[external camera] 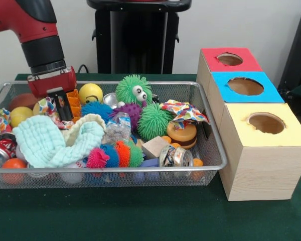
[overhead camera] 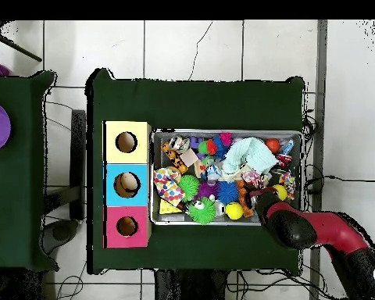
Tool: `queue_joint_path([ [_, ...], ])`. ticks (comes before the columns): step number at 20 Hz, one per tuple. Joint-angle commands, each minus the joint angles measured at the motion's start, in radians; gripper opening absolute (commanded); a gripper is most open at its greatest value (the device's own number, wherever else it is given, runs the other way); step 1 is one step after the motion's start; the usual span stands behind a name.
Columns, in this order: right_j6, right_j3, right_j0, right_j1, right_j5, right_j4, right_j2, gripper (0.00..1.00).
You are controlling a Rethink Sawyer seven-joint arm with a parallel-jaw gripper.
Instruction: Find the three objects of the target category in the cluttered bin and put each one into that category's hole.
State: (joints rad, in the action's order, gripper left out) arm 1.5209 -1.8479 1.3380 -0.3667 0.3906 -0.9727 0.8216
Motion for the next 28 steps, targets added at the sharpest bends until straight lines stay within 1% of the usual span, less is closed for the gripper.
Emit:
queue_joint_path([
  [1,0.259,-0.004,-0.151,-0.118,-0.154,-0.048,-0.179,0.0],
  [10,0.203,-0.008,-0.198,-0.136,-0.205,0.037,-0.242,0.0],
  [13,0.17,-0.002,-0.197,-0.144,-0.186,0.068,-0.247,0.0],
  [15,0.206,0.001,-0.232,-0.177,-0.173,0.095,-0.298,0.0],
  [19,0.265,0.014,-0.278,-0.223,-0.128,0.174,-0.386,0.0],
  [20,0.278,0.024,-0.29,-0.225,-0.111,0.2,-0.412,0.0],
  [23,0.28,0.052,-0.312,-0.23,-0.075,0.261,-0.467,0.0],
  [25,0.282,0.07,-0.337,-0.24,-0.062,0.299,-0.517,0.0],
  [28,0.258,0.086,-0.35,-0.255,-0.045,0.347,-0.564,0.0],
])
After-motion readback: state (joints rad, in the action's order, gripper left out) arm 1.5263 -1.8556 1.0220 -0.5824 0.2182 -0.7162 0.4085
